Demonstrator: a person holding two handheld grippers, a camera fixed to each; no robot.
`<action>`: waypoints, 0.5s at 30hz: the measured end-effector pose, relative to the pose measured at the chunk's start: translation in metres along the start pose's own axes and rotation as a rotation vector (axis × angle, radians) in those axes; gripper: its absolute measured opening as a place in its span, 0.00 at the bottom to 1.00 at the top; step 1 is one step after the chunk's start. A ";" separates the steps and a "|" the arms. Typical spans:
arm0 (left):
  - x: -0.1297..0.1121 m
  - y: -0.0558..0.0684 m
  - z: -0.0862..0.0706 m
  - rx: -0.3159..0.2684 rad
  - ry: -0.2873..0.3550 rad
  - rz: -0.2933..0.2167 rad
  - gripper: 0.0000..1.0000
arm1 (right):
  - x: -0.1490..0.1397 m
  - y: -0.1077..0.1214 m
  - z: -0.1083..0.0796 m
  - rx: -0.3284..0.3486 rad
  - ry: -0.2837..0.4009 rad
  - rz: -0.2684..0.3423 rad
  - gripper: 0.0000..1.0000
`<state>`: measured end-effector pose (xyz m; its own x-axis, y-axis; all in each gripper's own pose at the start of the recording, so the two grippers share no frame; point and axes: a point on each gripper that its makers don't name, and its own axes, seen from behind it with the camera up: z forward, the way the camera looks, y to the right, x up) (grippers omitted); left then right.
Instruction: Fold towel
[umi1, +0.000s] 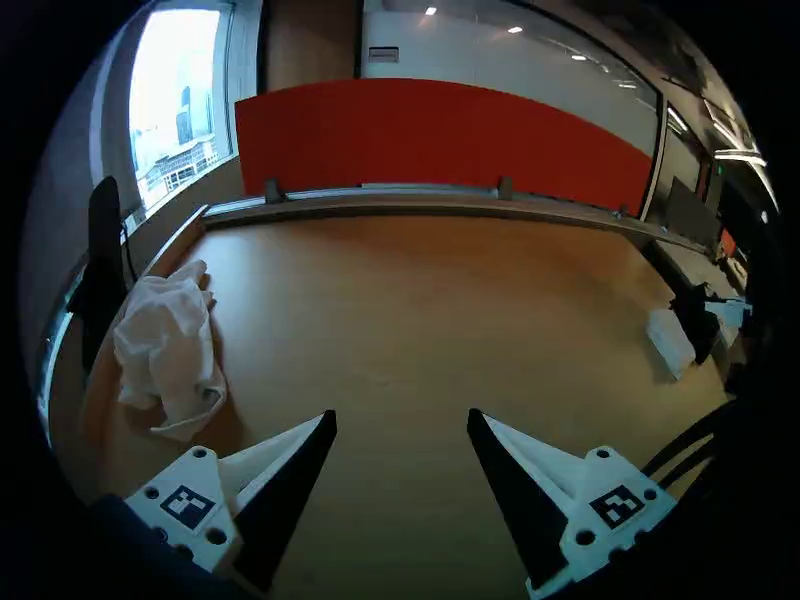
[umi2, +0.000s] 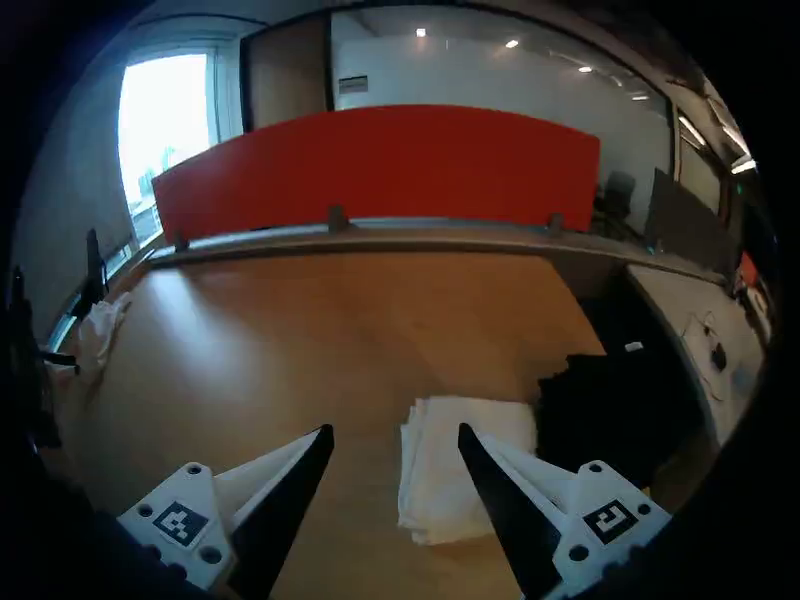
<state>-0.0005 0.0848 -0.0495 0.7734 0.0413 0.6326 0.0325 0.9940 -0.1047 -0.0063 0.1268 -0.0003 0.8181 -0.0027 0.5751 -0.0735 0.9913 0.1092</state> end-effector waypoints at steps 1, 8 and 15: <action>0.004 -0.001 0.000 0.001 0.013 -0.002 0.97 | 0.004 -0.001 -0.002 -0.003 0.018 0.000 0.96; 0.033 -0.007 0.001 0.011 0.110 -0.021 0.97 | 0.029 -0.002 -0.013 -0.040 0.124 -0.010 0.96; 0.065 -0.020 -0.005 0.041 0.225 -0.046 0.97 | 0.060 -0.014 -0.025 -0.046 0.244 -0.013 0.96</action>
<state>0.0524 0.0670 -0.0105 0.8934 -0.0228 0.4488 0.0486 0.9977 -0.0462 0.0577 0.1163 0.0126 0.9328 0.0113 0.3602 -0.0410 0.9964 0.0748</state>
